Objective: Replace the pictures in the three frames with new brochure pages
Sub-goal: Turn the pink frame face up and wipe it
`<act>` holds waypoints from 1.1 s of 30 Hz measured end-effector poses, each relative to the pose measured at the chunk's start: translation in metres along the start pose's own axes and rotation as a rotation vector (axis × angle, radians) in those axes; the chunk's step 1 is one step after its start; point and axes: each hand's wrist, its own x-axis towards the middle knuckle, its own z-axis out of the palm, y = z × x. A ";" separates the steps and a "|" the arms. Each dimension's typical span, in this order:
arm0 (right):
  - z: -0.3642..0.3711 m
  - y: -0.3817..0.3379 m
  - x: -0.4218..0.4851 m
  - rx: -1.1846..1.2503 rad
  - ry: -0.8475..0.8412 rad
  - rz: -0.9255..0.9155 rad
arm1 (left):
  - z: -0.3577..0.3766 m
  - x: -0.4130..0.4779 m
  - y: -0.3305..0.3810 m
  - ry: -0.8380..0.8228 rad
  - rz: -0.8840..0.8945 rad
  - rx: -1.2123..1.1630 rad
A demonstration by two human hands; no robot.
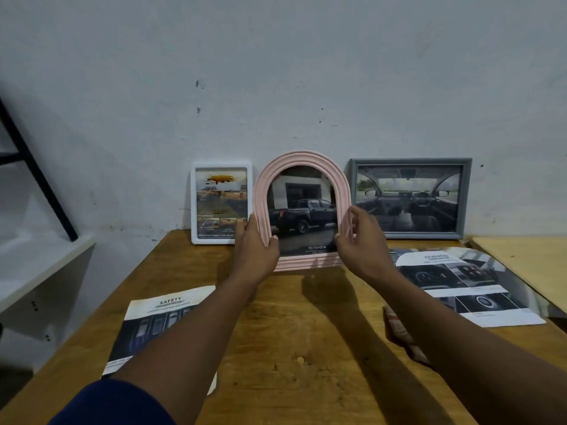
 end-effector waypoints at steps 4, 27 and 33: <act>0.011 0.008 0.017 0.037 -0.008 0.005 | 0.011 0.017 0.001 0.022 0.007 -0.044; 0.065 0.050 0.105 -0.087 -0.062 0.049 | 0.066 0.101 -0.029 -0.027 0.056 0.037; 0.064 0.049 0.106 -0.125 -0.059 0.068 | 0.067 0.098 -0.028 -0.084 0.096 0.062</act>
